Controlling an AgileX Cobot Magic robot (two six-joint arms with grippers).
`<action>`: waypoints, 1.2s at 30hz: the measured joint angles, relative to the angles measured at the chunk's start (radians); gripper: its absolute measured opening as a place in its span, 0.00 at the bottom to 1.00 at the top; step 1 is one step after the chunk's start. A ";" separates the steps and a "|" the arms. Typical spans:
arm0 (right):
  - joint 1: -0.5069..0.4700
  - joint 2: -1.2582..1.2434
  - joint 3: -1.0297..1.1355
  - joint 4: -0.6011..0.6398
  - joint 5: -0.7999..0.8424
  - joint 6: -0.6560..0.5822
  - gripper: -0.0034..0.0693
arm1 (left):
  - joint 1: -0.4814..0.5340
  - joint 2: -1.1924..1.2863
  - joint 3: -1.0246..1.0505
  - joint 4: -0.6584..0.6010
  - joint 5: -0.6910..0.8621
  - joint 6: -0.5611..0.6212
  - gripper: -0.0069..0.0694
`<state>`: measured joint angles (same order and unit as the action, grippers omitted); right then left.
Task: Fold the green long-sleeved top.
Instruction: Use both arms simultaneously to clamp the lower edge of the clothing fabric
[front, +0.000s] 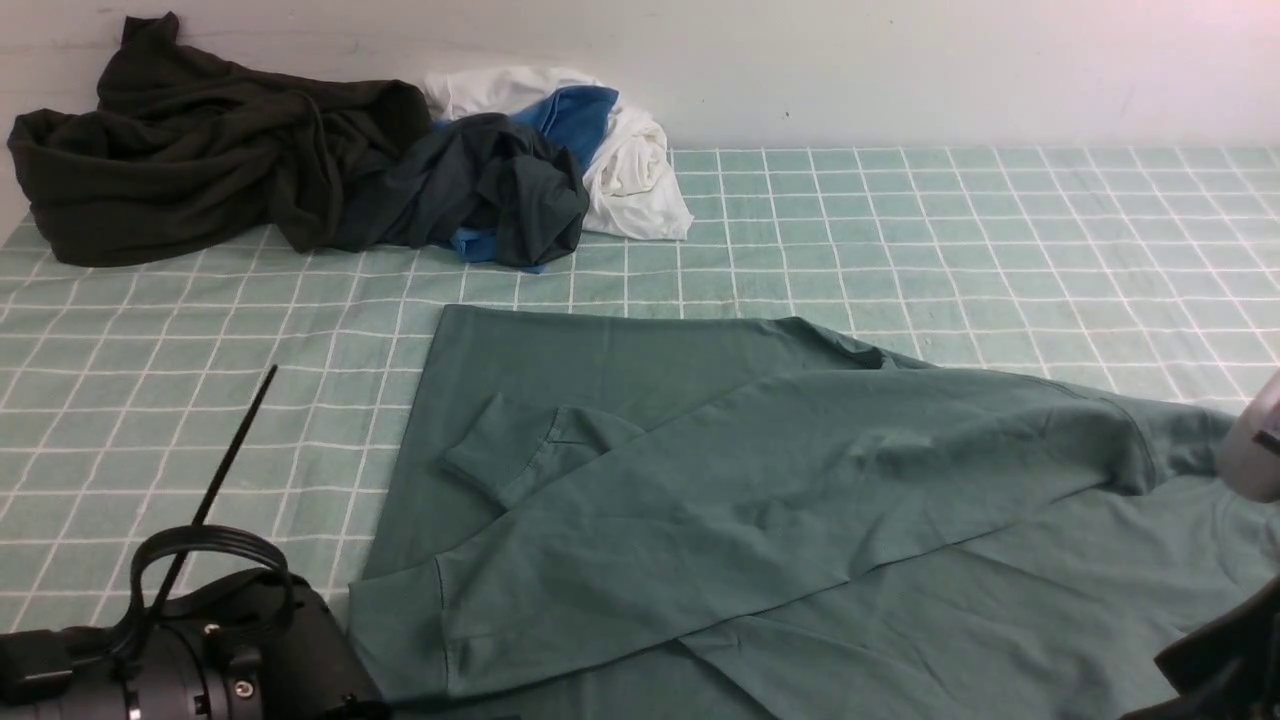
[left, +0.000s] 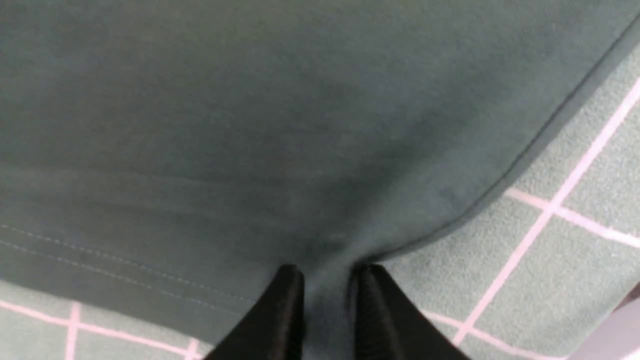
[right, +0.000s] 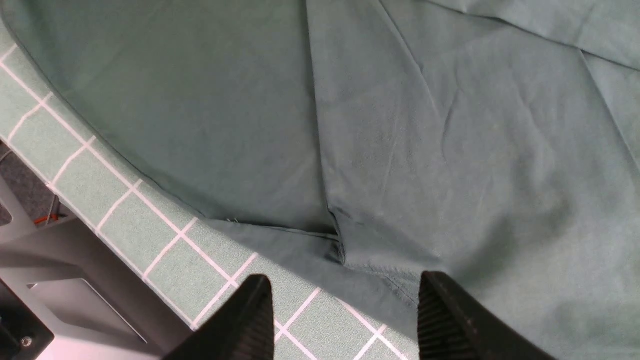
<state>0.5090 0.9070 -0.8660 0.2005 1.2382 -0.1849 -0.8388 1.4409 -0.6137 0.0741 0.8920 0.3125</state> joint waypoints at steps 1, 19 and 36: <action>0.000 0.000 0.000 0.000 0.000 0.000 0.55 | 0.000 0.005 0.000 0.000 0.004 0.001 0.26; 0.000 0.000 0.000 -0.021 -0.025 -0.009 0.55 | 0.000 0.067 0.006 0.015 -0.016 0.025 0.26; 0.000 0.092 0.169 -0.060 -0.062 -0.352 0.67 | 0.000 -0.045 -0.057 0.012 0.212 -0.079 0.10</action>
<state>0.5090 0.9991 -0.6974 0.1400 1.1760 -0.5365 -0.8388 1.3964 -0.6706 0.0860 1.1039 0.2338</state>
